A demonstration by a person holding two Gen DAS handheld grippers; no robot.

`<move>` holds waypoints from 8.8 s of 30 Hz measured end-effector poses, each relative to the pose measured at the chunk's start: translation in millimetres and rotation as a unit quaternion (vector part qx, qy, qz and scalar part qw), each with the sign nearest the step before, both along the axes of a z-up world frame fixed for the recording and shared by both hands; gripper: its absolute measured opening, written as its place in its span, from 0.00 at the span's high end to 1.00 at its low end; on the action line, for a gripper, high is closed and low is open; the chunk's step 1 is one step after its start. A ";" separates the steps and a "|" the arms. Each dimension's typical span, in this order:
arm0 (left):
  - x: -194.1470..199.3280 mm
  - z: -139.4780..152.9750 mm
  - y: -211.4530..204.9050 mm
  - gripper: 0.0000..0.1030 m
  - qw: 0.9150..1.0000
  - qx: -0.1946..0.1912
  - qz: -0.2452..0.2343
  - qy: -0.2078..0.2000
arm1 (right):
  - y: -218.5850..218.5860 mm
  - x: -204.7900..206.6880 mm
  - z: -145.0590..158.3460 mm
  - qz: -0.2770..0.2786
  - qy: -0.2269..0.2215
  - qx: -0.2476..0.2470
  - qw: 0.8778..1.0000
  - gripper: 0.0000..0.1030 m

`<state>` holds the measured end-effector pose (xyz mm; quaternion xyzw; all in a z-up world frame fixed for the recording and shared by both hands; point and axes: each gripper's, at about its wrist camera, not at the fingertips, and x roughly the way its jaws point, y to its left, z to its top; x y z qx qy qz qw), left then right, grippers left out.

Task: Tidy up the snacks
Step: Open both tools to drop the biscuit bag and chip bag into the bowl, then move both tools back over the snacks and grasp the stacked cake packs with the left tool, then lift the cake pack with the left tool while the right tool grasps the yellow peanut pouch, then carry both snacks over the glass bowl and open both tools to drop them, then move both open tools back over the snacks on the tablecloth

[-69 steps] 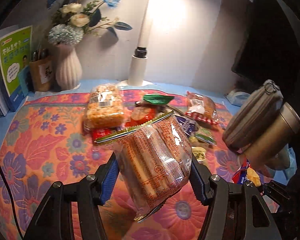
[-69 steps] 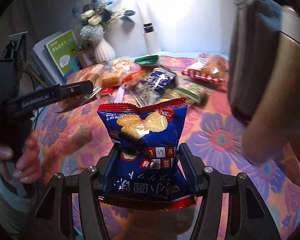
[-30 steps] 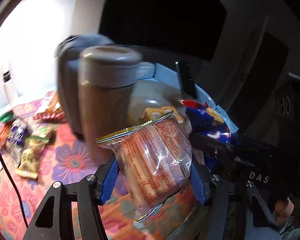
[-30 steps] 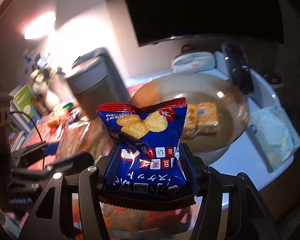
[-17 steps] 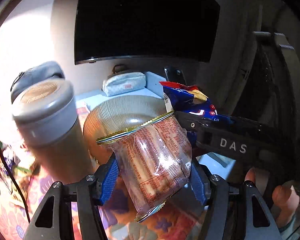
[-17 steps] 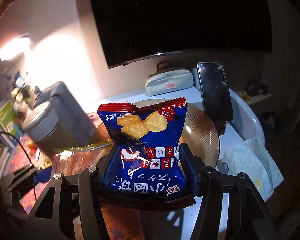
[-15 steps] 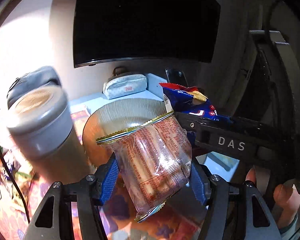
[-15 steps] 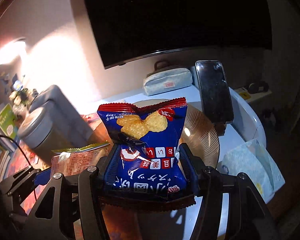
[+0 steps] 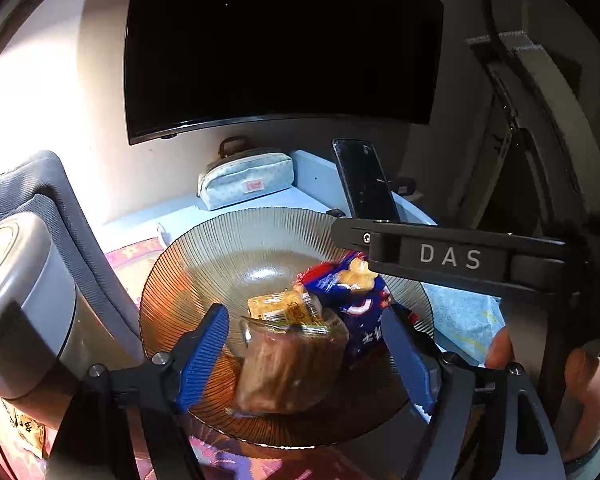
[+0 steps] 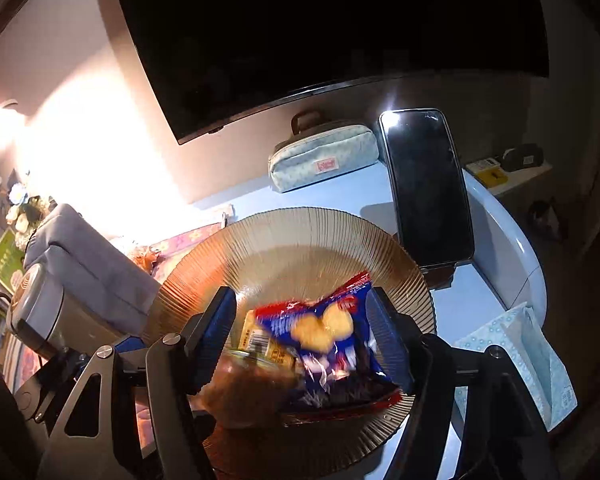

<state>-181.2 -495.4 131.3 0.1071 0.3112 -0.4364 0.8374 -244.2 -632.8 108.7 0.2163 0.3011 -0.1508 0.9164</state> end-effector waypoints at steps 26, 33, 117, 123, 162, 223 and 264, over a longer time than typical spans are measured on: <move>-5.3 88.5 168.6 0.19 0.983 -0.166 -0.019 0.074 | 59.0 -35.5 36.9 0.028 -0.038 -0.020 0.999 0.35; 6.0 118.7 276.2 0.10 0.981 -0.172 0.091 0.009 | 122.8 -42.5 48.6 0.089 -0.051 -0.036 0.994 0.35; 217.0 -52.4 402.6 0.22 0.956 0.001 0.290 0.048 | 327.6 127.7 -92.7 0.182 0.071 0.024 0.980 0.59; 157.2 -55.4 406.8 0.22 0.959 -0.021 0.276 0.055 | 334.9 99.4 -93.6 0.215 0.075 -0.007 0.974 0.59; 96.5 -60.5 343.6 0.22 0.977 -0.049 0.201 0.059 | 302.8 54.7 -84.4 0.174 0.056 -0.013 0.983 0.57; -4.0 9.3 2.5 0.11 0.994 -0.048 0.094 -0.006 | -21.6 21.4 10.0 0.026 -0.061 0.038 0.997 0.28; 18.1 65.8 363.9 0.03 0.955 -0.105 0.266 -0.082 | 187.7 -30.2 14.3 0.181 -0.060 -0.022 0.981 0.27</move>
